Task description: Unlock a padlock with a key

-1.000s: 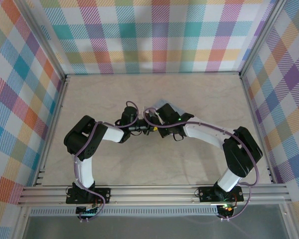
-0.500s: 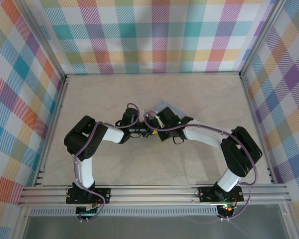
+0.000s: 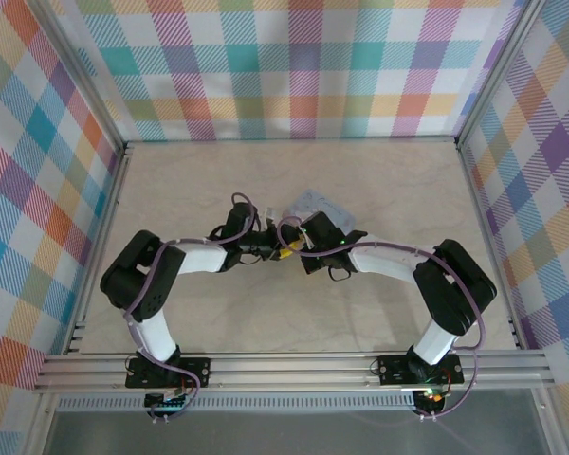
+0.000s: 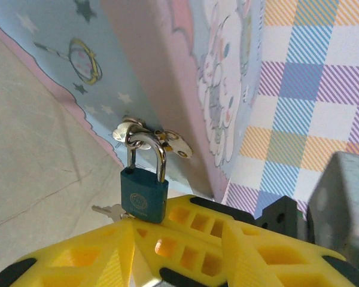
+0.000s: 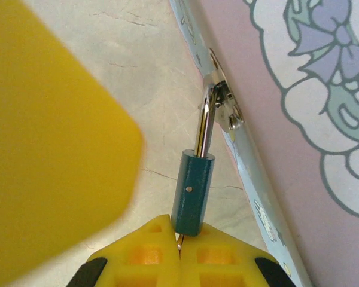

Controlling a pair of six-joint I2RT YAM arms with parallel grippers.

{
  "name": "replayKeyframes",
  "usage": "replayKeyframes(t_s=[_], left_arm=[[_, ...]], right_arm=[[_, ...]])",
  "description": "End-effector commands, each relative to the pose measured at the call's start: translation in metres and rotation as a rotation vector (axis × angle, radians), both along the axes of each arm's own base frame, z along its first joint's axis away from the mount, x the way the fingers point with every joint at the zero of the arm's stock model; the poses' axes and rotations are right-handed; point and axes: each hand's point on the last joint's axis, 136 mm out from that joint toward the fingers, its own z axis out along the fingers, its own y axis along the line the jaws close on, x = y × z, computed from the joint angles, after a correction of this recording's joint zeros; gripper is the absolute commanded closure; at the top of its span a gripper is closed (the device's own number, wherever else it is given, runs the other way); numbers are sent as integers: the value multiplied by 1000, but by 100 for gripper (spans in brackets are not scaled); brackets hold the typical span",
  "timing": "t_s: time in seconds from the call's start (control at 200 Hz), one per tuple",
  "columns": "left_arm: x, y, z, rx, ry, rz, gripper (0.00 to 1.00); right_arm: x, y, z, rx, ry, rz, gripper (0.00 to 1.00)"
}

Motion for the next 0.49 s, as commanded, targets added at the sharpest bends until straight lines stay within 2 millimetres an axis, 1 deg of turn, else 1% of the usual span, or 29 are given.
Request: replayKeyframes(t_s=[0.0,0.14,0.245,0.375,0.39,0.49], left_arm=[[3,25,1,113,-37,40,54],[14,40,12,224,-89,64,51],[31,45,24,301,-146,77,49],[53,39,34,344,-192,75,47],[57,38,38,344,-205,75,47],[77,33,38,388,-228,69,46]], right_arm=[[-2,-6,-6,-13,8,0,100],[-5,-9,-5,-16,0,4,100],[-6,-14,-5,-26,-5,2,100],[-9,-21,-3,-23,-5,-6,100],[-9,-21,-2,-22,-7,-6,100],[-9,-26,-1,-12,-6,-14,100]])
